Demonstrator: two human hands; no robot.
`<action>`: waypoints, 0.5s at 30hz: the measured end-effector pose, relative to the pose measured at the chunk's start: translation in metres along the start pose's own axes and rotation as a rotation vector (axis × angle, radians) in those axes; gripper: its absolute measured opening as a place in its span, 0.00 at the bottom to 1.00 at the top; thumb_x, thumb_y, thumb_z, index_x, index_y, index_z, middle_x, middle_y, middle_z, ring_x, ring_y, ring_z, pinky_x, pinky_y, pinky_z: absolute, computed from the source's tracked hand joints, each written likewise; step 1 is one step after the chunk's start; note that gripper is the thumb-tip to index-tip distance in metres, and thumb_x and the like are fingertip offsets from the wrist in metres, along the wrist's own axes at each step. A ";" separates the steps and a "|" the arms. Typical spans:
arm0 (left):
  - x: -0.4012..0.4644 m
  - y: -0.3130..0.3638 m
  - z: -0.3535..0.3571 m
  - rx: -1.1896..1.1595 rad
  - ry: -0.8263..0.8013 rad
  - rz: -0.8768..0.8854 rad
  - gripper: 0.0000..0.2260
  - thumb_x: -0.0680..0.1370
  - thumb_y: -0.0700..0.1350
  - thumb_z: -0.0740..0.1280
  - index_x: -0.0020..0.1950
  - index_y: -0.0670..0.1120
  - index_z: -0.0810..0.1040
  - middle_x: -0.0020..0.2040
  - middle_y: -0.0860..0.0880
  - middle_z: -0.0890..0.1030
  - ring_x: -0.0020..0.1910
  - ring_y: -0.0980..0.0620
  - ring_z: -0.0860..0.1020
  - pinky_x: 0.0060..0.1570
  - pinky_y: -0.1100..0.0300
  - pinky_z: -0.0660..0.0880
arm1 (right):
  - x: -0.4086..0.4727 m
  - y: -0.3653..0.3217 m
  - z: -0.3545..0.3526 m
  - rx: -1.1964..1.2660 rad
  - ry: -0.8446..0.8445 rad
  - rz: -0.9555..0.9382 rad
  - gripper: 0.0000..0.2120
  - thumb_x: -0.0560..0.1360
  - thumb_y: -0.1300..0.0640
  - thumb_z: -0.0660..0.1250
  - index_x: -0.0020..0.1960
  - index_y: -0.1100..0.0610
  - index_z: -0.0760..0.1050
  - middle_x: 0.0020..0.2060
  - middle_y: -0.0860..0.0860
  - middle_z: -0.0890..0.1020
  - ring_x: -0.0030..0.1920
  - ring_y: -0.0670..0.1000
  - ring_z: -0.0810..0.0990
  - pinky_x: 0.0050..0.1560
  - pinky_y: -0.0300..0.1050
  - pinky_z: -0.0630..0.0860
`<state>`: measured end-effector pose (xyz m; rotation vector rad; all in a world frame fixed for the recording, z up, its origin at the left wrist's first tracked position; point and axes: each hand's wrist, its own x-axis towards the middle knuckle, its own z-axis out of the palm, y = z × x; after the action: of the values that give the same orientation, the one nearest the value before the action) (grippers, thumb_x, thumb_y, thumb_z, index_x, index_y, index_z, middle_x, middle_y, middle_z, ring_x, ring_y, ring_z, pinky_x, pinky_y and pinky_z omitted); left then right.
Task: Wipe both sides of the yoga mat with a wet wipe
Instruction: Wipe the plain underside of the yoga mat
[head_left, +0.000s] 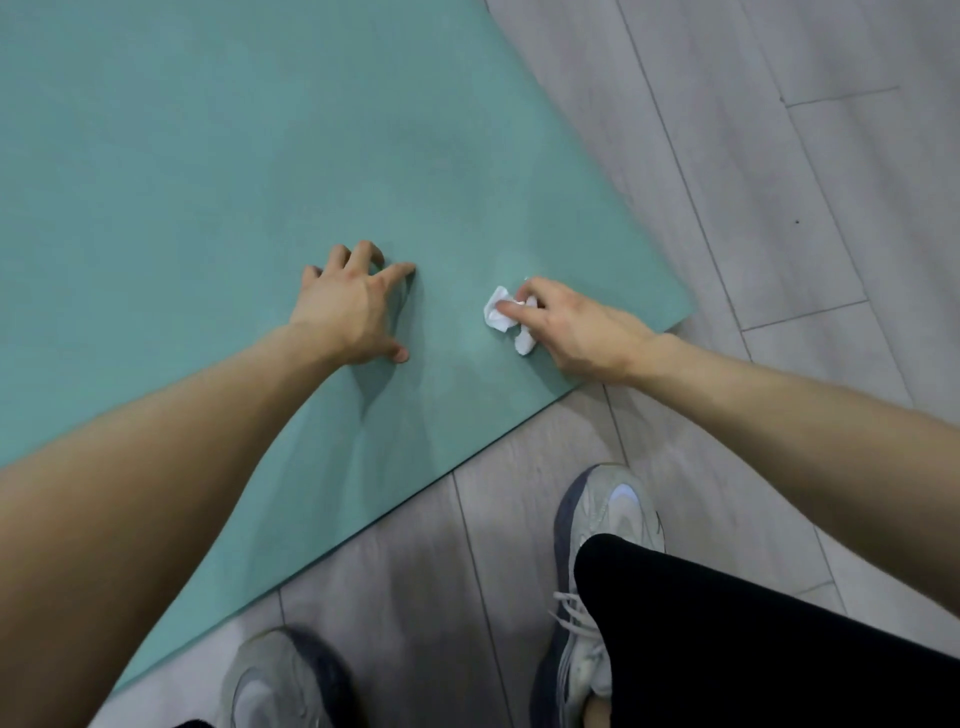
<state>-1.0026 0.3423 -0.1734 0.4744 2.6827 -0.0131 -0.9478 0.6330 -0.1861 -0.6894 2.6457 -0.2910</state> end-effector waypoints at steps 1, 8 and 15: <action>0.000 -0.001 0.000 0.002 0.002 0.005 0.50 0.62 0.69 0.80 0.80 0.63 0.61 0.73 0.48 0.65 0.70 0.42 0.65 0.65 0.41 0.69 | 0.002 0.000 -0.006 -0.046 -0.028 -0.023 0.31 0.76 0.69 0.61 0.77 0.51 0.67 0.63 0.55 0.70 0.59 0.57 0.75 0.53 0.51 0.78; -0.005 0.001 0.002 0.006 -0.006 0.014 0.48 0.66 0.67 0.79 0.81 0.61 0.60 0.76 0.47 0.64 0.73 0.40 0.64 0.68 0.39 0.69 | 0.008 0.002 -0.027 -0.332 0.111 -0.171 0.09 0.81 0.58 0.66 0.59 0.58 0.79 0.48 0.57 0.78 0.45 0.62 0.81 0.39 0.53 0.73; -0.009 -0.001 0.002 0.008 -0.008 0.036 0.46 0.69 0.67 0.77 0.82 0.61 0.59 0.78 0.47 0.62 0.75 0.41 0.63 0.70 0.40 0.67 | 0.012 -0.031 -0.012 0.020 0.204 0.160 0.13 0.80 0.51 0.66 0.58 0.58 0.81 0.51 0.59 0.78 0.52 0.63 0.79 0.51 0.56 0.77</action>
<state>-0.9943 0.3383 -0.1719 0.5239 2.6669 -0.0156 -0.9490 0.6018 -0.1697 -0.4596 2.8673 -0.3583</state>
